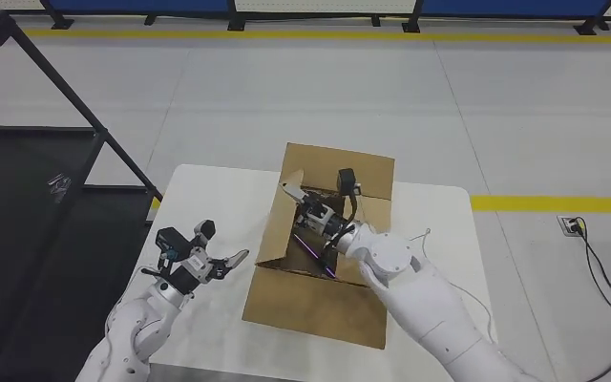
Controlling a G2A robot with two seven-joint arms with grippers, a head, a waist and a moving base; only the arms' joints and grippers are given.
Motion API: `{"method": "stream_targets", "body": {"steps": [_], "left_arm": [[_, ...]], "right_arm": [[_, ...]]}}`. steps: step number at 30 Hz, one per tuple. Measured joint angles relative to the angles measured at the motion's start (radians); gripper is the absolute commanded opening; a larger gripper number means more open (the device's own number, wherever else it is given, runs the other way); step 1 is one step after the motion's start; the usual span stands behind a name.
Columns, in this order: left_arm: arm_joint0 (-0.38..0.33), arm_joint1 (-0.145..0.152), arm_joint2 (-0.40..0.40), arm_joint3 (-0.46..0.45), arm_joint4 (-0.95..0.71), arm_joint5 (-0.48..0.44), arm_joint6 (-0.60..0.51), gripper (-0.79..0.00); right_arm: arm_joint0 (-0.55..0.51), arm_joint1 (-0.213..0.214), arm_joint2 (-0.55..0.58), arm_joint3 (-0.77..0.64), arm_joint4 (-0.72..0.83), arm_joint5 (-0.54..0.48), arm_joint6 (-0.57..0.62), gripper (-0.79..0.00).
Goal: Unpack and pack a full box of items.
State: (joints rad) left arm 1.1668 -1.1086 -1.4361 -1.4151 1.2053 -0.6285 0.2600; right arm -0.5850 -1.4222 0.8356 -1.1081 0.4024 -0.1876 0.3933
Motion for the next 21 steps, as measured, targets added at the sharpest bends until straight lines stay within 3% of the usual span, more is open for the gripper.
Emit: {"method": "stream_targets", "body": {"steps": [6, 13, 21], "left_arm": [[0.020, 0.007, -0.007, -0.009, 0.038, -0.047, 0.030, 0.000], [0.034, 0.013, -0.024, 0.005, 0.043, -0.088, 0.063, 0.000], [0.013, 0.005, -0.017, 0.027, -0.059, -0.025, 0.012, 0.000]], "right_arm": [[-0.025, -0.031, -0.065, -0.091, -0.125, 0.007, -0.187, 0.000], [-0.024, -0.089, -0.170, -0.085, -0.287, 0.006, -0.434, 0.000], [0.016, -0.150, -0.227, 0.018, -0.323, -0.039, -0.450, 0.000]]}}
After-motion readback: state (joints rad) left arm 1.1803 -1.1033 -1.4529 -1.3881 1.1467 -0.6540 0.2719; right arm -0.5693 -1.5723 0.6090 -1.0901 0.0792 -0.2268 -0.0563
